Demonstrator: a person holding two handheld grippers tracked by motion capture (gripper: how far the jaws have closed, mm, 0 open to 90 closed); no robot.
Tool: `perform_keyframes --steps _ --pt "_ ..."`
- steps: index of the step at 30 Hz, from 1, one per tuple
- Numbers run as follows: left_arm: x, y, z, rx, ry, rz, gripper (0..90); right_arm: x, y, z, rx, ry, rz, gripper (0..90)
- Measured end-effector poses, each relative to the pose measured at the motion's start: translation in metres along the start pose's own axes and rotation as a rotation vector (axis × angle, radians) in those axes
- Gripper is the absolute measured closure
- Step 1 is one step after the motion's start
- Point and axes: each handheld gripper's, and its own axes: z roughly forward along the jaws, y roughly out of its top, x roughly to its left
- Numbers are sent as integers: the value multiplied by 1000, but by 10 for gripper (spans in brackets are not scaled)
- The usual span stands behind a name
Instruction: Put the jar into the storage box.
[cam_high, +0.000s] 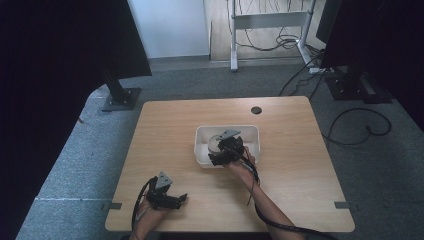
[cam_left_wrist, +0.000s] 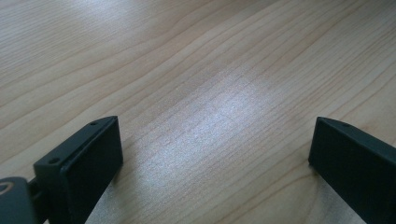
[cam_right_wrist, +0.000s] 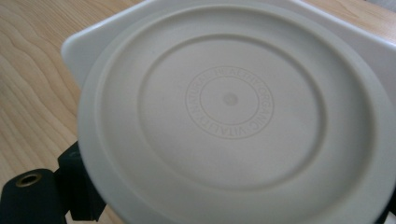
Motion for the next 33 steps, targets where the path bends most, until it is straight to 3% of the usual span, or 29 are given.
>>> perform_keyframes --steps 14,28,33 --pt "0 0 0 -2 0 -2 26 0 -2 19 6 -12 19 95" --pt "0 0 0 0 0 -1 26 8 -2 27 58 -59 -17 95" --pt "0 0 0 0 0 0 26 5 -3 26 70 -42 34 94"
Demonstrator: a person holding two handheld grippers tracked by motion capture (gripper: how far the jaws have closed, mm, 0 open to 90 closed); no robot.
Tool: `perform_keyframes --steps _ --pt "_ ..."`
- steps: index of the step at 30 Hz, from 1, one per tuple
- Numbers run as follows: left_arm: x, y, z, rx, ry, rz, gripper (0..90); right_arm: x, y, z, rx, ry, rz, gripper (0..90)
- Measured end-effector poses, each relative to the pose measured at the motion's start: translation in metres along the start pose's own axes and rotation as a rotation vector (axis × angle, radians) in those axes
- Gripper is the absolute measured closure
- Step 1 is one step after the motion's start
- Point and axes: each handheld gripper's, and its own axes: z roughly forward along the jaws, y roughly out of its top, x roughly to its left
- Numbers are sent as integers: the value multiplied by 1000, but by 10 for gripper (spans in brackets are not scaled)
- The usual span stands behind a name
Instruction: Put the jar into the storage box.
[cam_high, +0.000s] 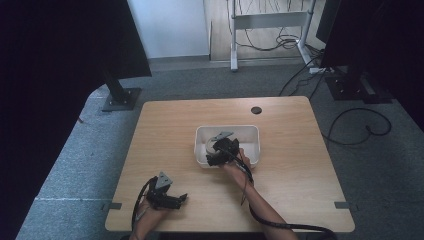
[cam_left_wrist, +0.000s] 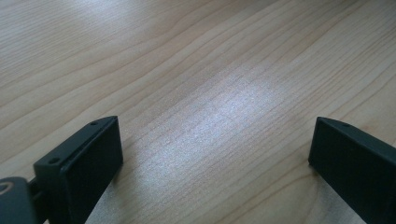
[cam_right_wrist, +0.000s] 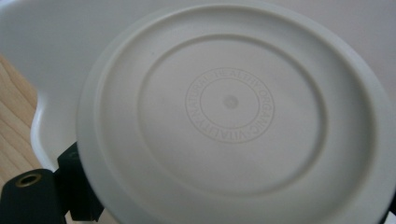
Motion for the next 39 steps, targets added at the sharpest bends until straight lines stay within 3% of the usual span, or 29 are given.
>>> perform_keyframes --steps 8,15,23,39 --pt "0 0 0 0 0 0 26 0 0 0 6 0 0 91" --pt "0 0 0 0 0 -1 26 1 4 -5 0 21 -19 29" --pt "0 0 0 0 0 0 26 0 3 -9 6 26 -53 29" --pt "0 0 0 0 0 0 26 -4 1 -26 -29 54 -63 40"
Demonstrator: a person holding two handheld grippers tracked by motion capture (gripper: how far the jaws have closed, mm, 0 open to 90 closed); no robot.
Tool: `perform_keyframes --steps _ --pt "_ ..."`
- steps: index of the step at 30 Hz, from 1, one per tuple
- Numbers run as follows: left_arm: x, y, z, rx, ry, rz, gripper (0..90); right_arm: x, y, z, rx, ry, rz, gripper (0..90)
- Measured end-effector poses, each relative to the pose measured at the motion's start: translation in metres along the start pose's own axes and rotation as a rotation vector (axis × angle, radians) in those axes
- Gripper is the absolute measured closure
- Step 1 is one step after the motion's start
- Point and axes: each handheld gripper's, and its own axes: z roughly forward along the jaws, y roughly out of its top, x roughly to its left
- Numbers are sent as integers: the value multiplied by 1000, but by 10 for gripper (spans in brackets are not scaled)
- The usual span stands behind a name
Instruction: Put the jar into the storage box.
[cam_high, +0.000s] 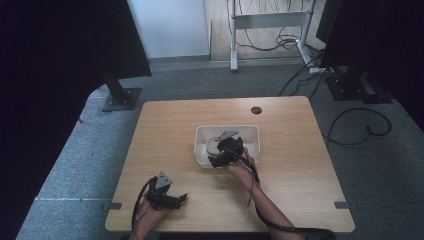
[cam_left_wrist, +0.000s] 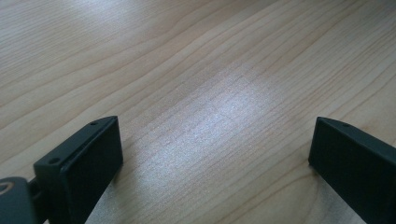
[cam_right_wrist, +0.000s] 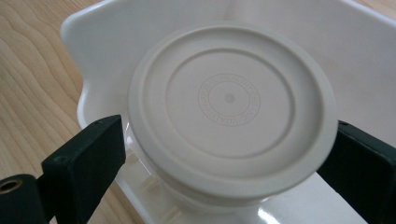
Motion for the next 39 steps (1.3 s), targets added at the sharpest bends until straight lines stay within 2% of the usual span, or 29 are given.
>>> perform_keyframes --steps 10,20,39 --pt "0 0 0 0 0 0 26 0 -2 -9 -2 1 -28 42" --pt "0 0 0 0 0 0 26 -4 -8 -16 -16 5 -20 44" --pt "0 0 0 0 0 0 26 -4 -18 -33 -33 13 -38 46"
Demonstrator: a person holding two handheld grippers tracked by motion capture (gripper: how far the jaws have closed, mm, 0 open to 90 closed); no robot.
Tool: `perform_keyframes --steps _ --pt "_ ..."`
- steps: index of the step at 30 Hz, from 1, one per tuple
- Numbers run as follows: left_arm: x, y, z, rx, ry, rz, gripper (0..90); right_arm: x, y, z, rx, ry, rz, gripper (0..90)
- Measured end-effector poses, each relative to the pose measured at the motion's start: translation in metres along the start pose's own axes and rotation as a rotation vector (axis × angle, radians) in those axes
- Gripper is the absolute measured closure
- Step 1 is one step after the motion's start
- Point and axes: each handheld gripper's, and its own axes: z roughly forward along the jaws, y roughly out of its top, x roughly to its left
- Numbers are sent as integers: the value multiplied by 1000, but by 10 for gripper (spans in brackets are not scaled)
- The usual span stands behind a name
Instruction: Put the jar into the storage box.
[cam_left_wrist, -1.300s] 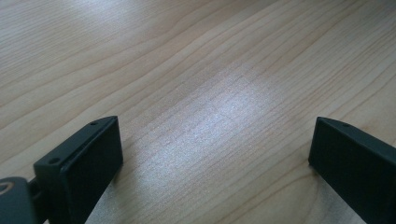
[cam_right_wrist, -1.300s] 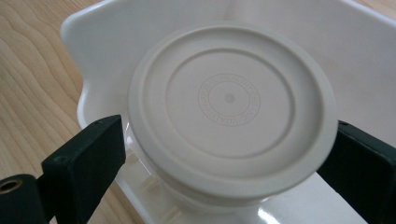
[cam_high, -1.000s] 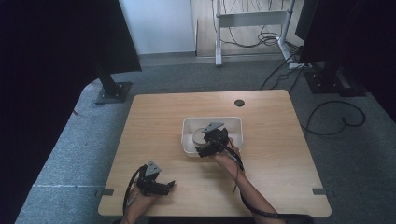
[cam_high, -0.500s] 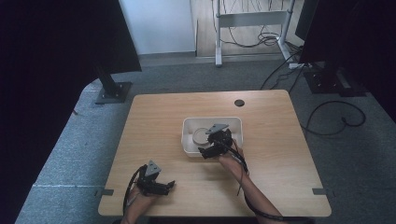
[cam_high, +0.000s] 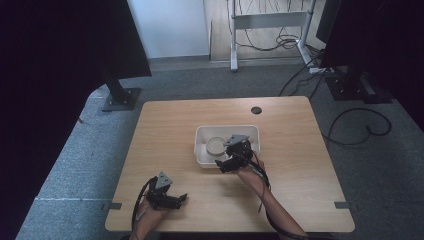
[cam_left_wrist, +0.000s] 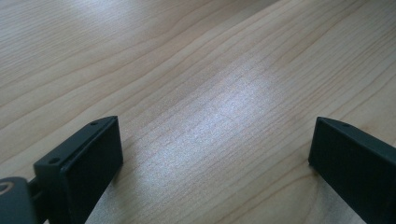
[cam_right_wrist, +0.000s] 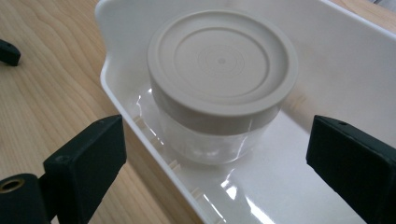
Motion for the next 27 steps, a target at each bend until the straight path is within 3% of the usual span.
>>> perform_keyframes --steps 18,27 --pt "0 0 0 0 0 1 26 1 -19 -21 -5 5 -39 47" --pt "0 0 0 0 0 1 26 -5 -36 -40 -22 -4 -34 48"
